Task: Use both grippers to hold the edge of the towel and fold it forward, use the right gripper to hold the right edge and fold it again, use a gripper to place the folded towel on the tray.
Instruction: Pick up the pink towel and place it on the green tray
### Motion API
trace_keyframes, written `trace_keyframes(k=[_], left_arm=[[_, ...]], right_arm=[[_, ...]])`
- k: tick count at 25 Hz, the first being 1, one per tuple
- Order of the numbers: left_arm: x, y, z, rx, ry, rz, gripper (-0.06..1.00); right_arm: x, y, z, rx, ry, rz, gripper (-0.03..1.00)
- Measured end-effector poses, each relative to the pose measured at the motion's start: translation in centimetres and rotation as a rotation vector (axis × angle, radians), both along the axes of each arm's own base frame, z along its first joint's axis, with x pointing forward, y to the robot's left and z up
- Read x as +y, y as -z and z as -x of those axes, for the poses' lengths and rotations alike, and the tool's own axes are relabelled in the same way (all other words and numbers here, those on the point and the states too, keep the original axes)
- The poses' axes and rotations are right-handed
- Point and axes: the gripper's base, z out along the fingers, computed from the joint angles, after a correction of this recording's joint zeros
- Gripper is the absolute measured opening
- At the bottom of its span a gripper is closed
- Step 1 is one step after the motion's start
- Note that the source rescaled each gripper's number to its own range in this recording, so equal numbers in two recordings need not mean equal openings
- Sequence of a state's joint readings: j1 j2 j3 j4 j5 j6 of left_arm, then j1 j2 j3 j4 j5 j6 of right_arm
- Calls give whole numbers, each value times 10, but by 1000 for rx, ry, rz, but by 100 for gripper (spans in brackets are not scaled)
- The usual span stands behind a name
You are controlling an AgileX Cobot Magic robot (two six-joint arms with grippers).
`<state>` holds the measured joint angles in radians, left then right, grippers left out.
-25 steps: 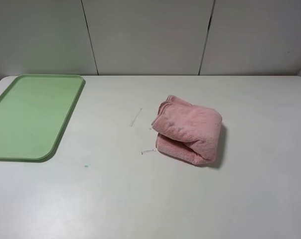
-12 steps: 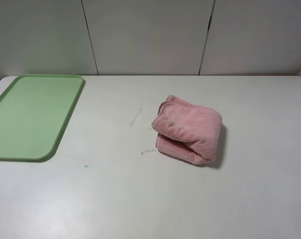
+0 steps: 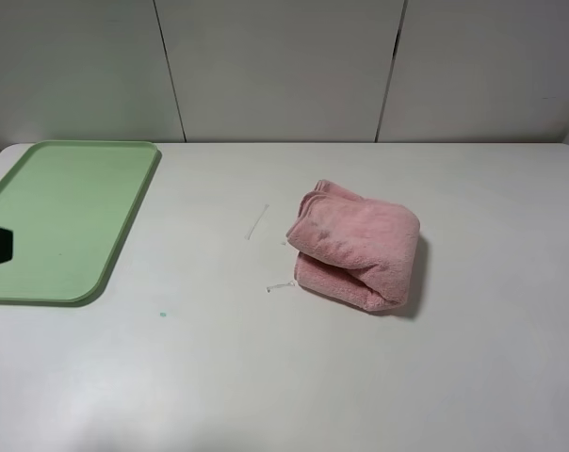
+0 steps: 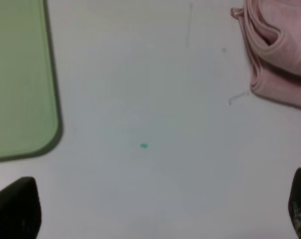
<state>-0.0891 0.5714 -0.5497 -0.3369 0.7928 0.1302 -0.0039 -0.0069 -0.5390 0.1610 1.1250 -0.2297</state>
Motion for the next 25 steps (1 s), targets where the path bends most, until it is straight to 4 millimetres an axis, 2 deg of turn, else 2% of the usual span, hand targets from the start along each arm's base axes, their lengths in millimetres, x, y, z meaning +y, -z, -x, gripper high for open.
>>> trace_keyframes(k=[7, 15, 25], left_arm=[[-11, 1, -56, 143, -3, 78, 100], [-29, 26, -118, 303, 15, 211, 100], [-86, 65, -180, 436, 117, 239, 98]], right_arm=[[0, 0, 0, -1, 0, 0, 100], [0, 0, 0, -1, 0, 0, 100], [0, 0, 0, -6, 1, -1, 100]])
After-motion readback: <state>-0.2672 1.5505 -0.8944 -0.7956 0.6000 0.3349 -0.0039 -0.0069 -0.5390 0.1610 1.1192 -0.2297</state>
